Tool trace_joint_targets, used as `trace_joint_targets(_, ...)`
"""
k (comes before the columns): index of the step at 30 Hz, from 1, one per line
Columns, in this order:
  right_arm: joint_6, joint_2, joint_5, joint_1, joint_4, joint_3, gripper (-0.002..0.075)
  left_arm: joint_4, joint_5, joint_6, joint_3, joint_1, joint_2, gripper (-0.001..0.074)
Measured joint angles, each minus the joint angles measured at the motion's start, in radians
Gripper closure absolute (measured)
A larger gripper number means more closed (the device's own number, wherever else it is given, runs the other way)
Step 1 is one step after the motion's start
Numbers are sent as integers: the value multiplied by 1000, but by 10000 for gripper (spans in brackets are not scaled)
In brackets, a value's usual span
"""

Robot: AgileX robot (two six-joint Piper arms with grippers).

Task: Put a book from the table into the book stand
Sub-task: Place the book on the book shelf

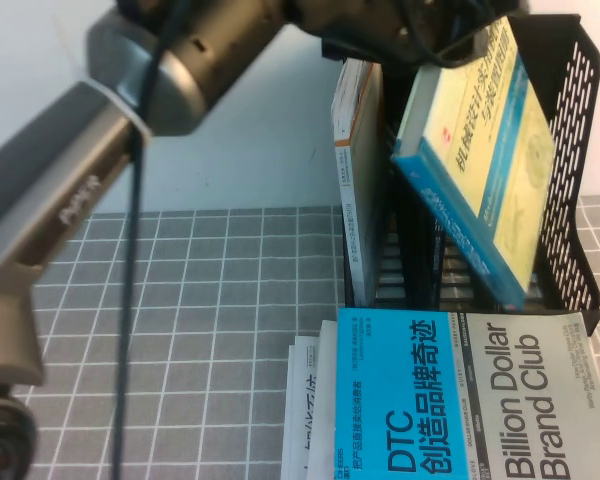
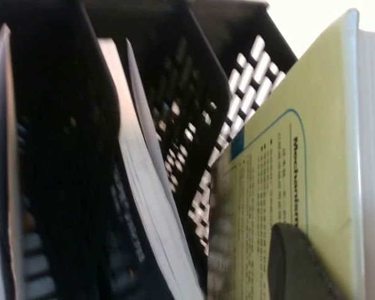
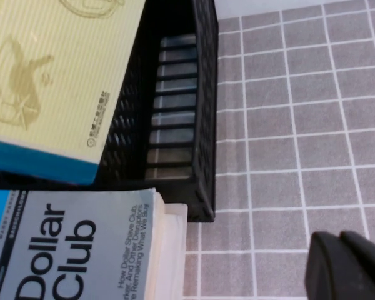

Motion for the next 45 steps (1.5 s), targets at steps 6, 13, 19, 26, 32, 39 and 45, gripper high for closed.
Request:
trace_joint_targets(6, 0, 0, 10, 0, 0, 0, 731, 212, -33, -193, -65, -65, 56, 542)
trace_joint_targets(13, 0, 2, 24, 0, 0, 0, 731, 376, -69, -384, -71, -104, 77, 542)
trace_joint_targets(19, -7, 2, 46, 0, 0, 0, 731, 424, -53, -416, -100, -134, 83, 540)
trace_joint_targets(26, -13, 2, 59, 0, 0, 0, 731, 456, -59, -493, -153, -155, 90, 542)
trace_joint_targets(32, -17, 2, 61, 0, 0, 0, 731, 517, -75, -545, -159, -169, 93, 542)
trace_joint_targets(39, -17, 2, 61, 0, 0, 0, 731, 662, -77, -628, -159, -195, 98, 542)
trace_joint_targets(45, -17, 2, 63, 0, 2, 0, 731, 753, -83, -654, -162, -224, 119, 542)
